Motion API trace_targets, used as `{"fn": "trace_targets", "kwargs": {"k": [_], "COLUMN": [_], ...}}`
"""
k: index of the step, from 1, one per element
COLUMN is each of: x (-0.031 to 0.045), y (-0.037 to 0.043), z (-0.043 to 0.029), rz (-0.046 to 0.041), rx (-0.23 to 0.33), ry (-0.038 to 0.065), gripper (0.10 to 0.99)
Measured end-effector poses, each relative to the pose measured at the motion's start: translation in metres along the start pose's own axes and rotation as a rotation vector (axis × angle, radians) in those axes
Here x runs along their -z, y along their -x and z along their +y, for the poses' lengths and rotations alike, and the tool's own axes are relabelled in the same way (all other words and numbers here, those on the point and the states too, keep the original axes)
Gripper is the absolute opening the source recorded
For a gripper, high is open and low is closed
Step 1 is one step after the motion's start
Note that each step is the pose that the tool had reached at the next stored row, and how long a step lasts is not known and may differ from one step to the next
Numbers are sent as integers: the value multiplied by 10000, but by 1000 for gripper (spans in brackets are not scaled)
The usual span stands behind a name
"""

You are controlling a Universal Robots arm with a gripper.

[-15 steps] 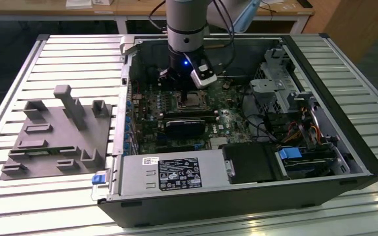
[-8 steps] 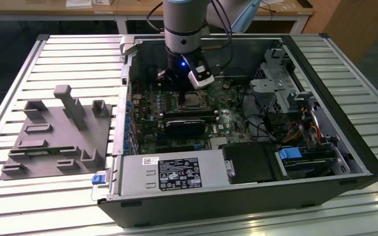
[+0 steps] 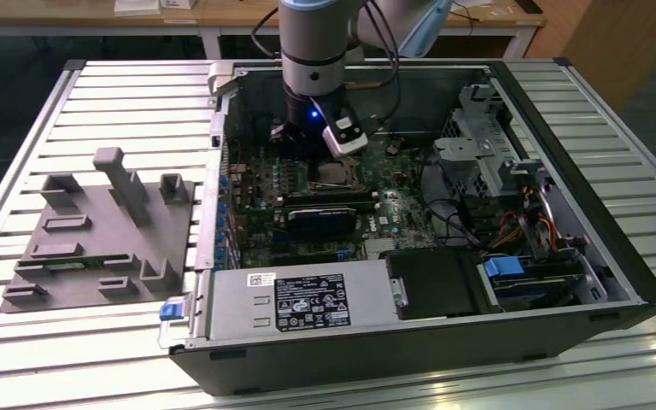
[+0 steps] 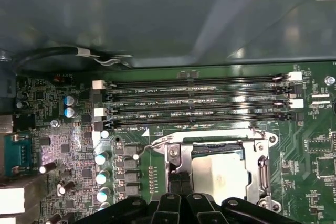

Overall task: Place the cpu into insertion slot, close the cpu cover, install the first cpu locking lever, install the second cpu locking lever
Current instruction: 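Close the cpu cover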

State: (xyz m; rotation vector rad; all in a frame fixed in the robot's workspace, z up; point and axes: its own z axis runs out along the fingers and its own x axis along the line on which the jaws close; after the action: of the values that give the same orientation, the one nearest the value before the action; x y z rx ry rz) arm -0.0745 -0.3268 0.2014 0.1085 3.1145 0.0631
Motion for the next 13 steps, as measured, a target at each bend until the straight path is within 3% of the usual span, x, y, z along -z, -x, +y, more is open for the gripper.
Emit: {"fn": "trace_targets", "kwargs": {"k": [7,13], "x": [-6,-7], "y": [2,56], "z": [0,4], "rz": [0,0], "rx": [0,0], "ry": [1,0], "gripper": [102,102]}}
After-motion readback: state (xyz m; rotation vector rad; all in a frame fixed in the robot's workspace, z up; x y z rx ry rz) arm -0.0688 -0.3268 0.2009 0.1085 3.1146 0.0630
